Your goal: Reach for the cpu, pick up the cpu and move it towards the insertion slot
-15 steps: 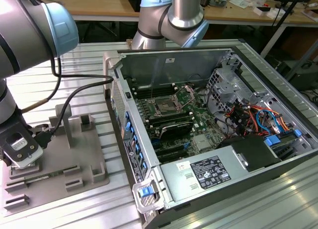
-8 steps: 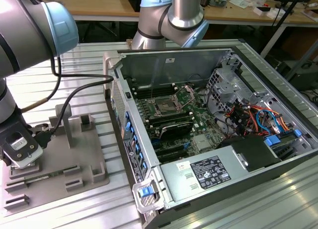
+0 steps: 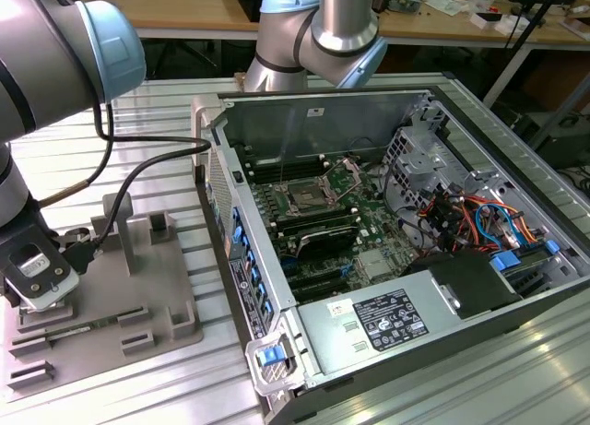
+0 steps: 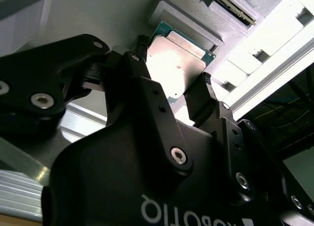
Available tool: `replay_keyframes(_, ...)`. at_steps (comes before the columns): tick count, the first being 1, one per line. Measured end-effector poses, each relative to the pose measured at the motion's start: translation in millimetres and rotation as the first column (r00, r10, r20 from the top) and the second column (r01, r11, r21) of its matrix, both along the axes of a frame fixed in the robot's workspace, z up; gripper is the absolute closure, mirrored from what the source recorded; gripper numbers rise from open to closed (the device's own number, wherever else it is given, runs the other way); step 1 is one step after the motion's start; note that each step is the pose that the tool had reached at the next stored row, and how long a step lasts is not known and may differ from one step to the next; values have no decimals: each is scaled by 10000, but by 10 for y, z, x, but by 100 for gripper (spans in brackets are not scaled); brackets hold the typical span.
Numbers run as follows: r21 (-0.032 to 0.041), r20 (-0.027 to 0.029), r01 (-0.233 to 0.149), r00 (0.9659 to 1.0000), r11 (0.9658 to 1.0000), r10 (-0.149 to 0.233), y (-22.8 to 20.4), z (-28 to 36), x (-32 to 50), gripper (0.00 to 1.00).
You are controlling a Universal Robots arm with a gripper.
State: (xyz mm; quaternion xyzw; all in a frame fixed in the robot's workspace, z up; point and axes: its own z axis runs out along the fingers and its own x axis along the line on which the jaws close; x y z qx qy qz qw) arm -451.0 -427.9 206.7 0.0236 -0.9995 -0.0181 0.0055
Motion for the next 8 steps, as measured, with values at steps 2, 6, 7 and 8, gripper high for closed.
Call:
replay_keyframes(2,0,-11,-1,10000,10000,1,0,6,1,45)
replay_keyframes(6,0,-29,-1,10000,10000,1,-1,14,9,45)
replay_keyframes(7,0,-36,-1,10000,10000,1,0,17,9,45)
replay_keyframes(8,-1,-44,0,10000,10000,0,0,22,10,45)
